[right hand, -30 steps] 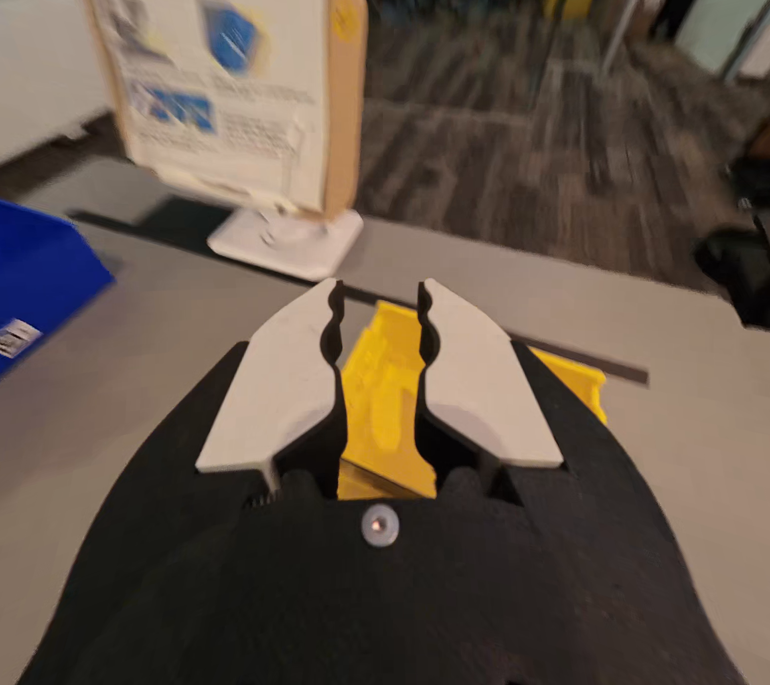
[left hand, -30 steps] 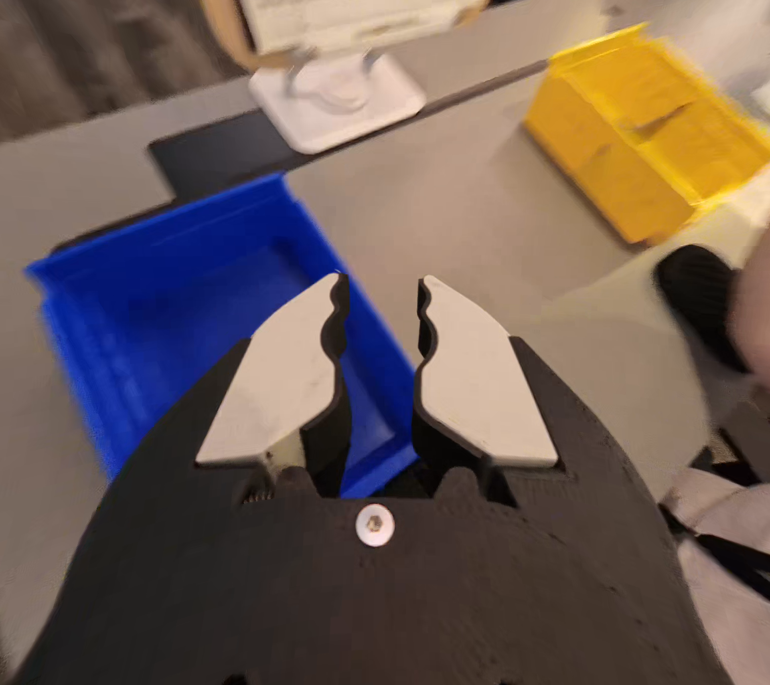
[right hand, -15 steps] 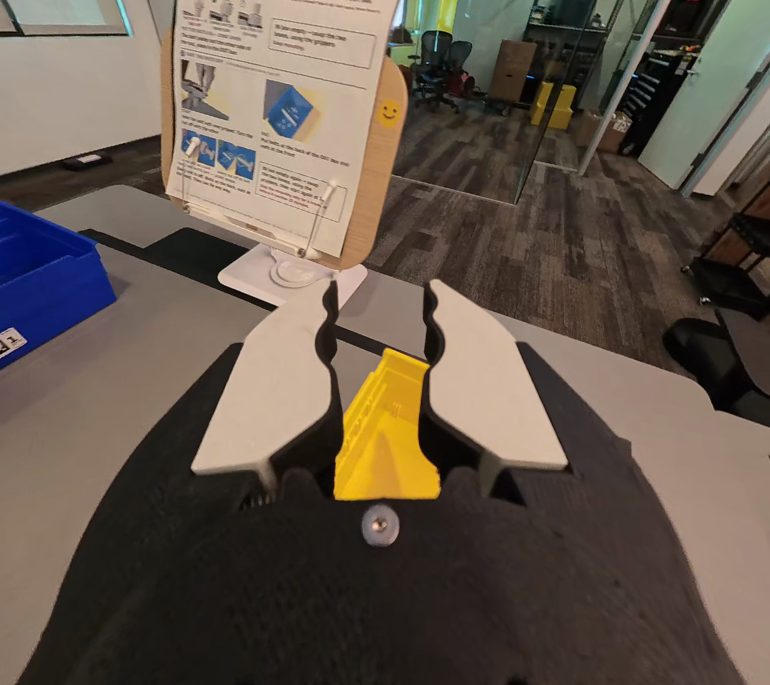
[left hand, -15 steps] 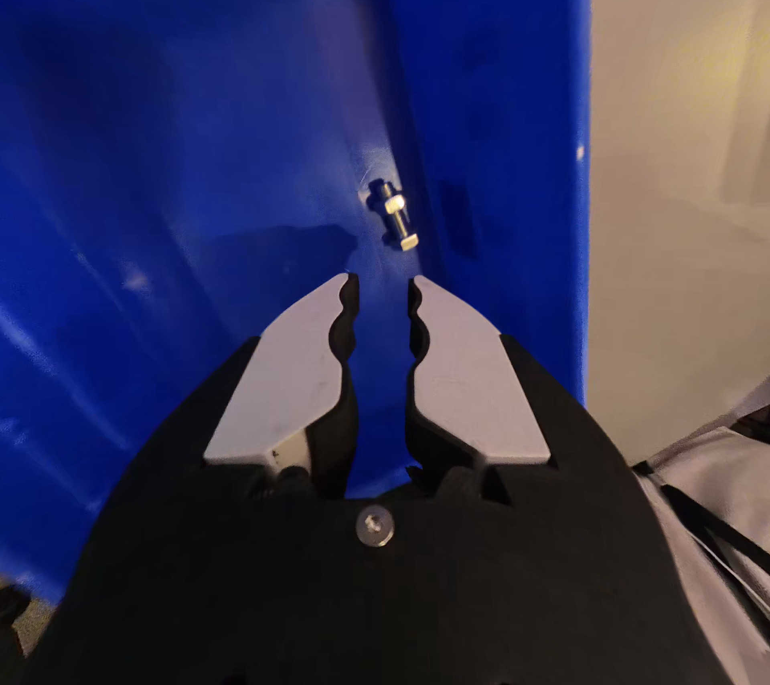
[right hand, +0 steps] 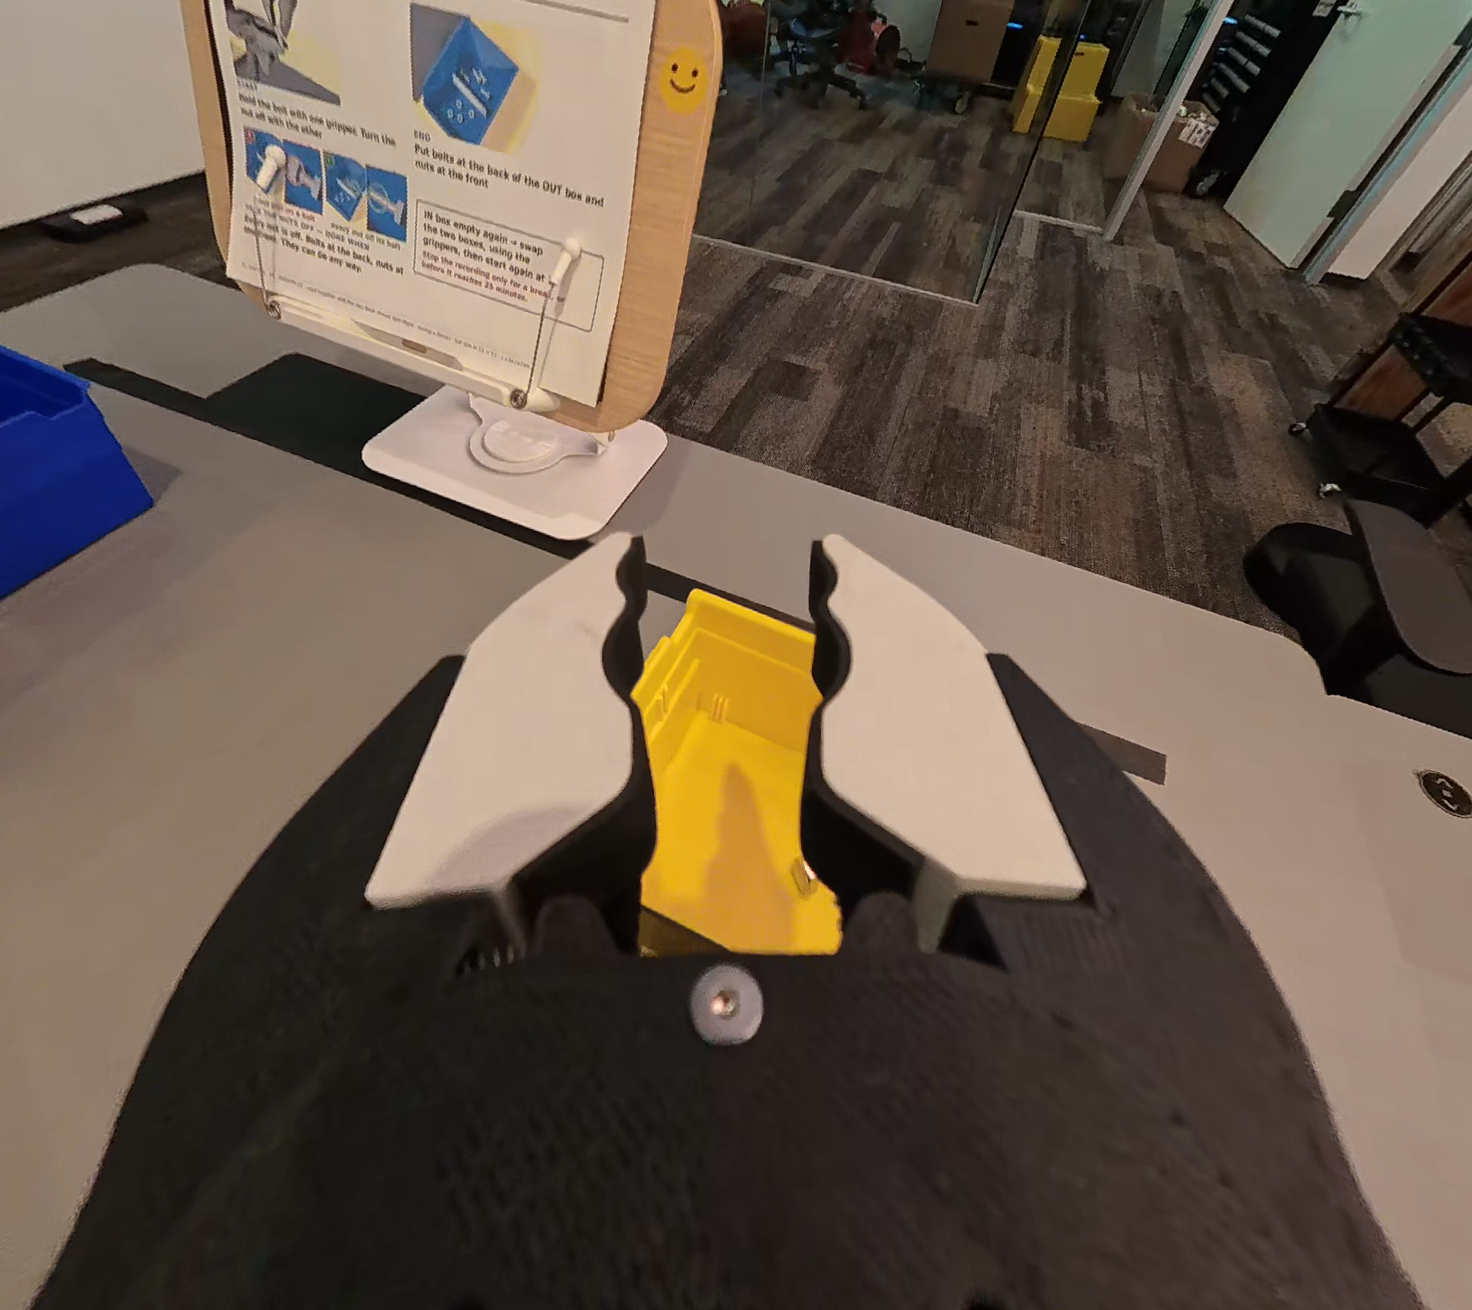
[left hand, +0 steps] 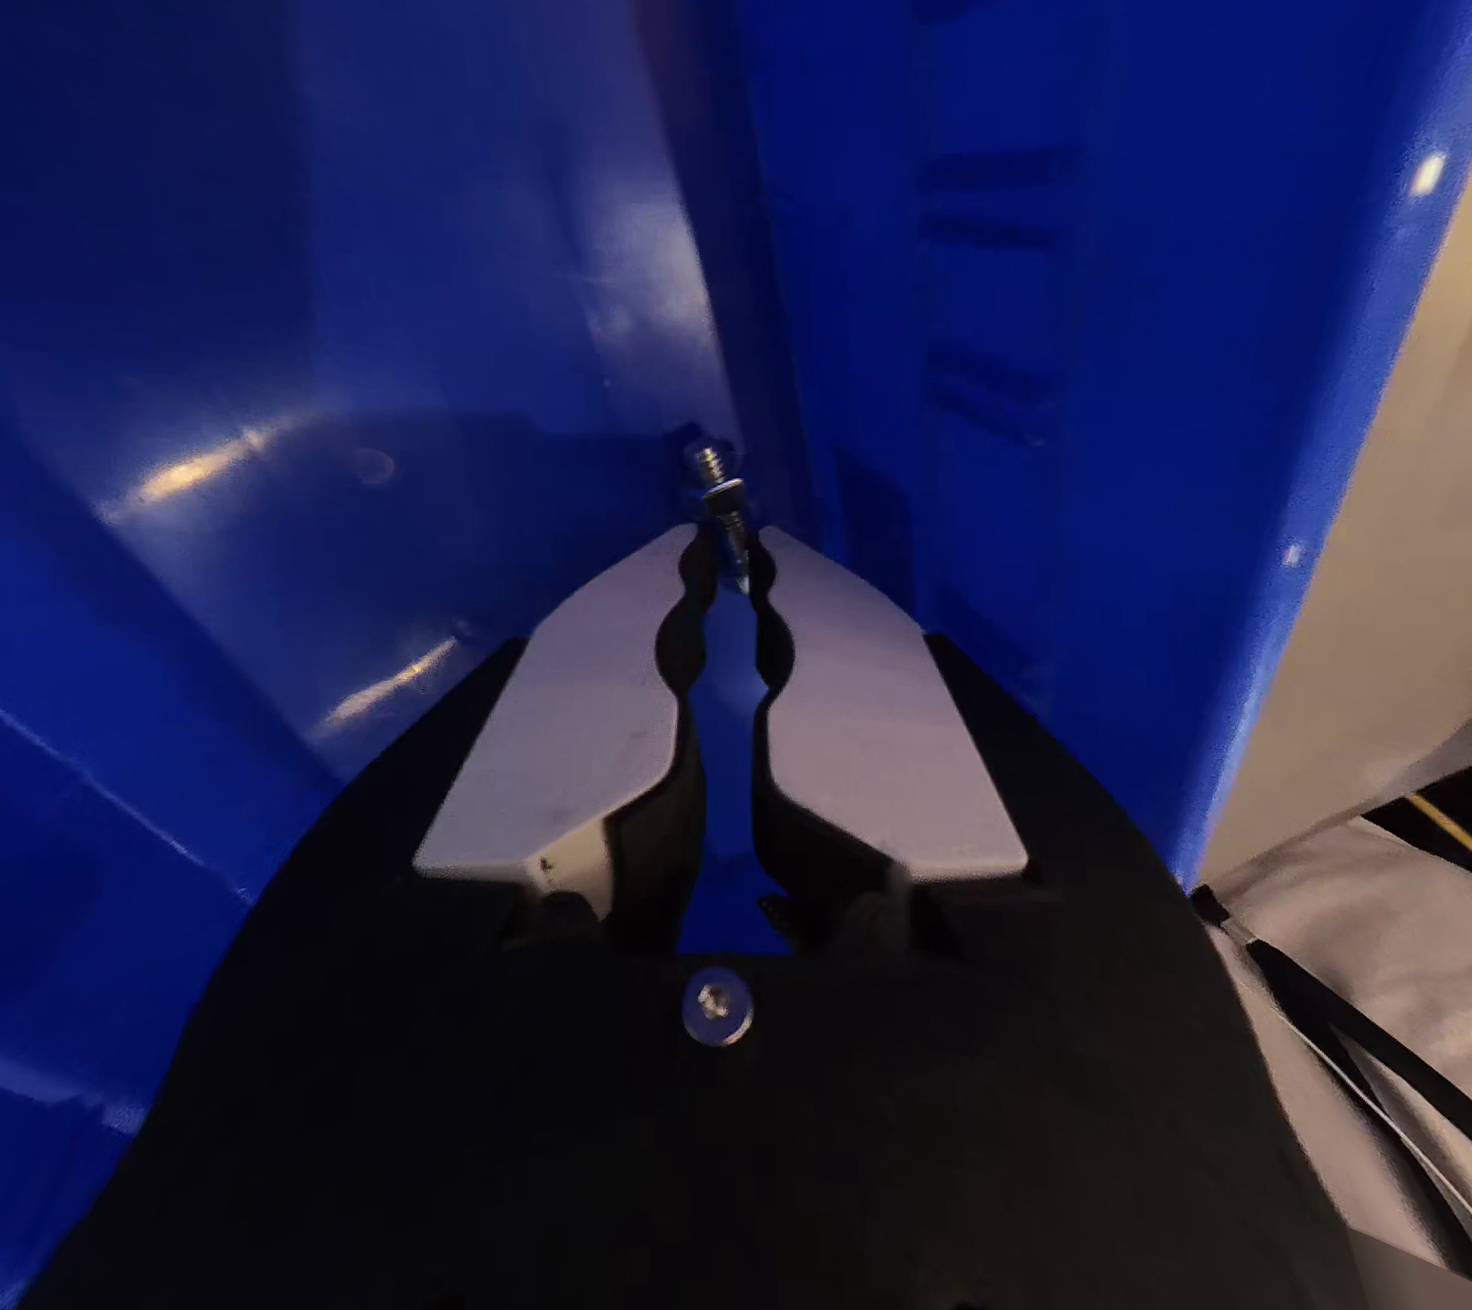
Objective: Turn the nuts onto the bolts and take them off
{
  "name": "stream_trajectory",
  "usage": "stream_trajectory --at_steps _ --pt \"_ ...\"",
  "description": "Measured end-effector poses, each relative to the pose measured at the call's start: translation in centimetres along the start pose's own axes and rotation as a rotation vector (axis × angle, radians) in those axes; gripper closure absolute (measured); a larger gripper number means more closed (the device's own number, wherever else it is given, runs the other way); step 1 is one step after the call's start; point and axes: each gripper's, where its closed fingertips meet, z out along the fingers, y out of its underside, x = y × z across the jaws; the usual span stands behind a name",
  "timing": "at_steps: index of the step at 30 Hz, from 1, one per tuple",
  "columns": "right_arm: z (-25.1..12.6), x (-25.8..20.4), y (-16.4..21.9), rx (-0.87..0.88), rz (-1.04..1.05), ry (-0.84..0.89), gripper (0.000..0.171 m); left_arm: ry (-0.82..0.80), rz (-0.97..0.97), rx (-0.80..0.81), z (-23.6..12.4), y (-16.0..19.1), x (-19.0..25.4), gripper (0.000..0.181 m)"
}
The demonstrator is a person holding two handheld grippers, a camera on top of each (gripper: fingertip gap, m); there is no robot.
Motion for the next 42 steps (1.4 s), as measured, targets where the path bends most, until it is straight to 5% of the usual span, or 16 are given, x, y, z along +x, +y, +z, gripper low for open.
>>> stream_trajectory --at_steps 1,8,15,19,23,27,32,42 --pt "0.2 -0.1 0.2 -0.013 -0.015 0.001 0.131 0.004 -0.012 0.0 0.0 0.0 0.0 0.173" --pt "1.2 -1.2 0.8 -0.065 -0.116 -0.008 0.131 0.02 -0.075 -0.026 0.5 0.5 0.0 0.161" --pt "2.2 -2.5 1.5 -0.118 -0.194 -0.022 0.131 -0.106 0.091 -0.024 -0.3 0.2 -0.8 0.172" --pt "2.5 -3.6 0.7 -0.098 -0.247 -0.023 0.131 0.054 0.095 0.279 -6.2 -1.5 0.2 0.171" --pt "2.7 -7.8 -2.4 0.047 -0.26 -0.12 0.131 0.305 0.284 0.802 -16.9 -2.9 5.7 0.172" --pt "0.4 -17.9 -7.6 0.348 -0.16 -0.497 0.131 0.617 0.628 1.118 -24.1 -0.1 15.2 0.172" --pt "-3.2 -28.8 -8.3 0.415 -0.127 -0.936 0.129 0.886 0.787 1.025 -23.8 2.2 22.5 0.172" --pt "-2.6 -31.5 -8.4 0.34 0.146 -1.057 0.126 0.898 0.842 0.958 -20.8 1.8 27.4 0.172"
